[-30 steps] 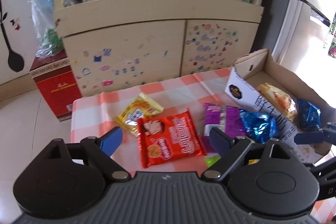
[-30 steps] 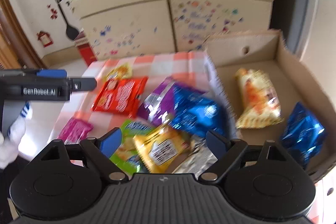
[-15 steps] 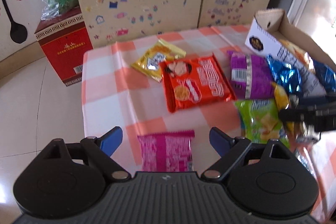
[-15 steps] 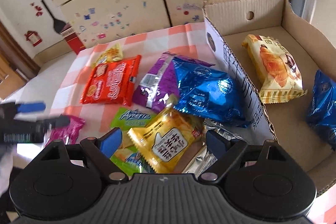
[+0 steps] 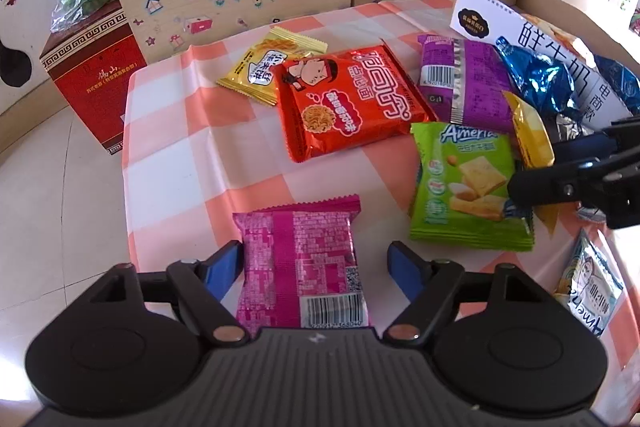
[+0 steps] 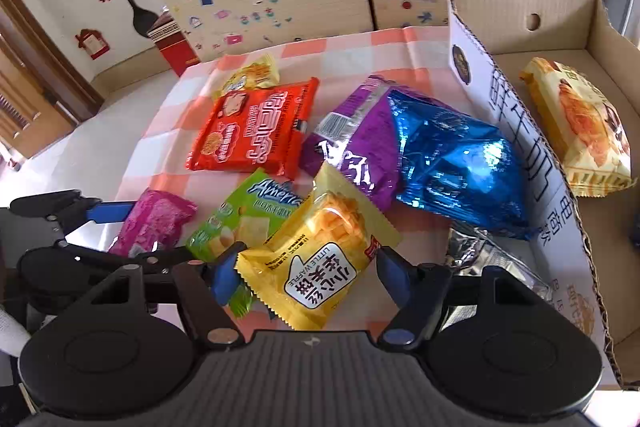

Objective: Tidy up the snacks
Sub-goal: 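Grasp the pink pack with the left tool while the right tool grasps the yellow waffle pack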

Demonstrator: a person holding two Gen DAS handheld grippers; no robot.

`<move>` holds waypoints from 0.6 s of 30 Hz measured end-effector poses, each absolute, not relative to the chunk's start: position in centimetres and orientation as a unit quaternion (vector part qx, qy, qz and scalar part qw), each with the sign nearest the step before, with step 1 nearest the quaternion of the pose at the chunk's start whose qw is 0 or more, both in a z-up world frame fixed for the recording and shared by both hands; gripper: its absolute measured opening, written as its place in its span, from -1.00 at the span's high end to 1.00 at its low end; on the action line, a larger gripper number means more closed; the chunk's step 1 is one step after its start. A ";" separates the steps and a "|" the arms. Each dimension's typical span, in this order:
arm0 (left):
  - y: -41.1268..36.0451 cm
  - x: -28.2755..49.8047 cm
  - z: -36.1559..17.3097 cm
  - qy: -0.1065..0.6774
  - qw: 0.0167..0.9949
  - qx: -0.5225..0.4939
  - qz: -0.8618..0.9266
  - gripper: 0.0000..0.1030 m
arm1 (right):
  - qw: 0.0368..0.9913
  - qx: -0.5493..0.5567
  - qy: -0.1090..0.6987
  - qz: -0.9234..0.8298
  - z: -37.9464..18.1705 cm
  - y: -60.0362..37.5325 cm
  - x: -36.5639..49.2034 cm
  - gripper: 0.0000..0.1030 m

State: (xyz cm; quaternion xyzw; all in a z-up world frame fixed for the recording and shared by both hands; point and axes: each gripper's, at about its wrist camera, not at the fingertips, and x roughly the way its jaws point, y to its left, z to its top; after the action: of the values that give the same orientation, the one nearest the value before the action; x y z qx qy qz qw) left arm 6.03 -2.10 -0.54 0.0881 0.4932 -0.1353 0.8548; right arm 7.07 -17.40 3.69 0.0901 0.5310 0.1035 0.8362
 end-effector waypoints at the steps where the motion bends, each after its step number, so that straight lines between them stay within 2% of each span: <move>1: -2.0 6.1 -0.5 0.493 0.855 0.085 -0.135 -0.43 | 0.835 0.102 0.532 0.098 3.9 -17.6 7.1 -0.55; 5: -1.7 6.2 -0.5 0.495 0.855 0.083 -0.131 -0.44 | 0.823 0.158 0.541 0.079 4.0 -18.5 7.4 -0.70; 12: -2.1 6.1 -0.6 0.494 0.853 0.088 -0.140 -0.50 | 0.803 0.203 0.559 0.039 2.8 -18.9 8.0 -0.76; 15: -2.1 6.0 -0.6 0.491 0.855 0.091 -0.142 -0.49 | 0.808 0.186 0.558 0.033 2.6 -18.2 8.2 -0.74; 18: -2.2 6.0 -0.5 0.486 0.857 0.096 -0.142 -0.35 | 0.806 0.187 0.561 0.036 2.3 -18.1 8.3 -0.53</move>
State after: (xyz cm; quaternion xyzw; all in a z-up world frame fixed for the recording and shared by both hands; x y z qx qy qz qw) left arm 5.96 -2.16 -0.49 0.0958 0.4857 -0.1417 0.8572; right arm 8.31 -18.06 2.27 0.1868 0.5608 0.0361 0.8058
